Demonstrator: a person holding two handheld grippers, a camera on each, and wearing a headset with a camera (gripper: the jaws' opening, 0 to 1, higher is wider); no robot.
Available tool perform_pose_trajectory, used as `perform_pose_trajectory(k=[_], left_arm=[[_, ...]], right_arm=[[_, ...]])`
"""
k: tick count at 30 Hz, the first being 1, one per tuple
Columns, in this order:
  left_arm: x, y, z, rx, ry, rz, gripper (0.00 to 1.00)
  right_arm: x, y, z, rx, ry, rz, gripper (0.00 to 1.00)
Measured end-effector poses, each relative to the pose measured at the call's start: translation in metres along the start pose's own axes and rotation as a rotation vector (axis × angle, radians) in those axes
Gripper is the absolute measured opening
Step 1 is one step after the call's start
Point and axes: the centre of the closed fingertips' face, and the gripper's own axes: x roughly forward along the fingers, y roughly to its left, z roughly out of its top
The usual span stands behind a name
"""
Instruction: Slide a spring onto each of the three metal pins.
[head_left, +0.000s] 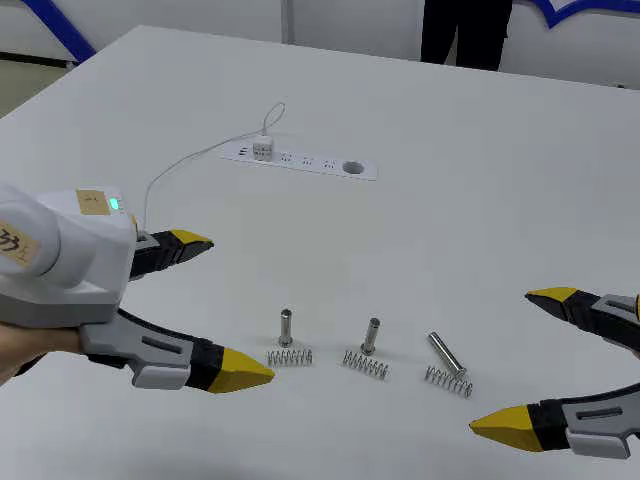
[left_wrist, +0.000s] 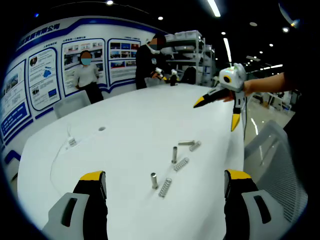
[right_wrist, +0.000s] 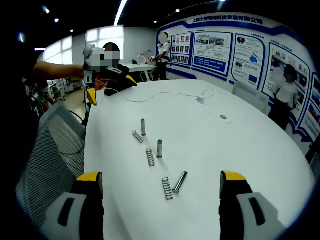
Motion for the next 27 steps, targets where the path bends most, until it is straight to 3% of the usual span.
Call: perform_pose_trajectory(k=[27], left_arm=[[0.0016, -0.0003, -0.0061, -0.014, 0.016, -0.006, 1.00]], right_arm=[[0.0021, -0.0020, -0.0043, 0.026, 0.000, 0.001, 0.98]])
